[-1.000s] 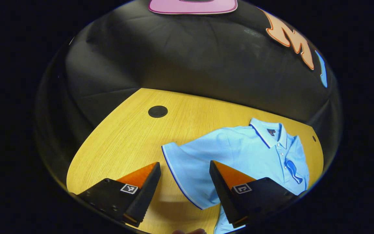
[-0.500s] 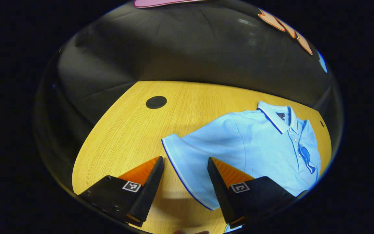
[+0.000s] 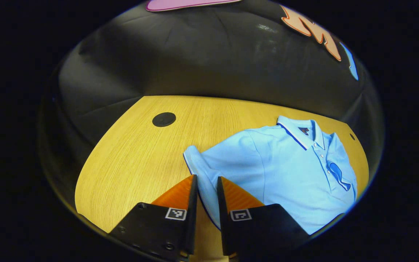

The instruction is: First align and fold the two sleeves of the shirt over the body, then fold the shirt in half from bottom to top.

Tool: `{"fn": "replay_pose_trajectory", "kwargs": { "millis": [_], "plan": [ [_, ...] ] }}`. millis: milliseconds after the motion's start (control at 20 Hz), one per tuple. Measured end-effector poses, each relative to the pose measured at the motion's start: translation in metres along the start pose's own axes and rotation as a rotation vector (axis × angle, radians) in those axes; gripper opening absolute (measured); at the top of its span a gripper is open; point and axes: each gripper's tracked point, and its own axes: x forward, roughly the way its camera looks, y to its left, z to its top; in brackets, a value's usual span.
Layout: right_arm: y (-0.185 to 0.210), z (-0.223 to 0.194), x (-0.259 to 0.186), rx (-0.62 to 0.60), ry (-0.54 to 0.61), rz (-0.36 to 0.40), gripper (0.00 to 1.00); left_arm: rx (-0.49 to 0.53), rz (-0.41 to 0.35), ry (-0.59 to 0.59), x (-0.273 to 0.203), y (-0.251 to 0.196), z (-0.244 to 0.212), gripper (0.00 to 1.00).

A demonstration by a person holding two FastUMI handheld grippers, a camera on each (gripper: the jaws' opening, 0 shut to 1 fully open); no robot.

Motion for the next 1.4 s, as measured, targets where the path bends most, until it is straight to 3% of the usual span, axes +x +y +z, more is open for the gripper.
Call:
{"fn": "replay_pose_trajectory", "kwargs": {
  "millis": [100,200,400,700,1100,1400],
  "plan": [
    [-0.001,-0.004,-0.002,-0.002,0.011,-0.006,0.97,-0.022,-0.015,-0.016,0.000,-0.002,0.001,0.08],
    [-0.001,-0.008,-0.005,-0.008,0.020,-0.007,0.97,-0.033,-0.030,-0.023,0.000,-0.003,0.001,0.00],
    [0.002,-0.021,-0.005,-0.024,0.044,-0.011,0.97,-0.055,-0.065,-0.007,-0.005,-0.018,0.000,0.00],
    [0.003,-0.036,0.001,-0.045,0.088,-0.003,0.97,-0.055,-0.190,-0.073,-0.028,-0.073,0.032,0.00],
    [0.011,-0.053,0.008,-0.055,0.136,0.024,0.97,0.059,-0.425,-0.156,-0.066,-0.211,0.072,0.00],
    [0.018,-0.067,0.007,-0.070,0.166,0.041,0.97,0.150,-0.564,-0.127,-0.074,-0.317,0.070,0.00]
  ]
}}
